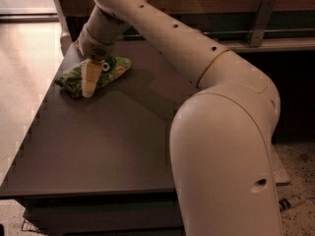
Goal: Pick green rice chip bag
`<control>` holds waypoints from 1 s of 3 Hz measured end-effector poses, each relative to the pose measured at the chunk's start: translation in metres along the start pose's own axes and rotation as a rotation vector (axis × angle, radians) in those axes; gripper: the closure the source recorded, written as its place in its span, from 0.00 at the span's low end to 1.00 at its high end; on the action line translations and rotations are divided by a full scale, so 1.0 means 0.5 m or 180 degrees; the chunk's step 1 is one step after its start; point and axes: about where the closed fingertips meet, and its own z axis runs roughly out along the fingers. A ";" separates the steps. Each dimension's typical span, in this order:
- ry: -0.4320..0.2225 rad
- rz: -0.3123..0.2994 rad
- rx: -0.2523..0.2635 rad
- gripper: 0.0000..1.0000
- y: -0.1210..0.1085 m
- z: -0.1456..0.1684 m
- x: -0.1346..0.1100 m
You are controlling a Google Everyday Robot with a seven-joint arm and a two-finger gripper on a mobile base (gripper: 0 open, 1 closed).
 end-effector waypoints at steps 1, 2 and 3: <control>-0.0095 0.0095 -0.0009 0.23 0.014 0.048 0.016; -0.0093 0.0089 -0.0024 0.54 0.015 0.050 0.014; -0.0093 0.0089 -0.0024 0.86 0.013 0.045 0.011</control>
Offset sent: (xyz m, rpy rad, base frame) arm -0.0022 0.0048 -0.0221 0.0226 0.0271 -0.0117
